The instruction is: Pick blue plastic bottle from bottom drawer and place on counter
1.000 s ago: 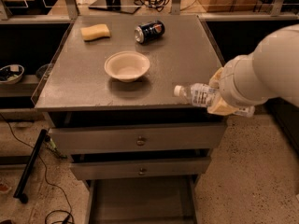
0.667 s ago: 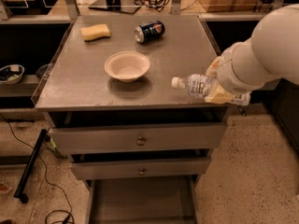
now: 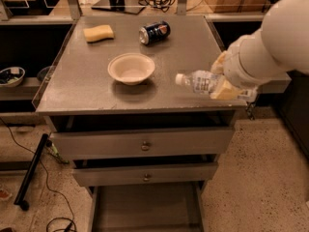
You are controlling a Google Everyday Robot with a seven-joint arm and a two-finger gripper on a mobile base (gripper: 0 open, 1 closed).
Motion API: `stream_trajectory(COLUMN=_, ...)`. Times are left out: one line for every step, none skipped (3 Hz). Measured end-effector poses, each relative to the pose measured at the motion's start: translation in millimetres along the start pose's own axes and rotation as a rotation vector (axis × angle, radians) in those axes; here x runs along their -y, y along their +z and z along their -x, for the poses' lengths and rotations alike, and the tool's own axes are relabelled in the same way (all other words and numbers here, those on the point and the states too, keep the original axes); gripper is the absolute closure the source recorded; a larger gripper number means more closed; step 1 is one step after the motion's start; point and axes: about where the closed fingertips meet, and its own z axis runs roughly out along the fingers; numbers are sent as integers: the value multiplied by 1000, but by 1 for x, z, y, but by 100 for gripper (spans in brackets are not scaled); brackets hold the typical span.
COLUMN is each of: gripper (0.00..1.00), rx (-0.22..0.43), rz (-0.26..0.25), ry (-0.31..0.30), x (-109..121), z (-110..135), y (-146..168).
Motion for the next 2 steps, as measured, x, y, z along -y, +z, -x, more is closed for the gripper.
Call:
stream_trajectory(gripper=100, rx=33, rz=5, ry=-7, x=24, z=3, y=4)
stream_trajectory(gripper=100, rx=78, rz=38, ry=-14, x=40, z=10, y=17)
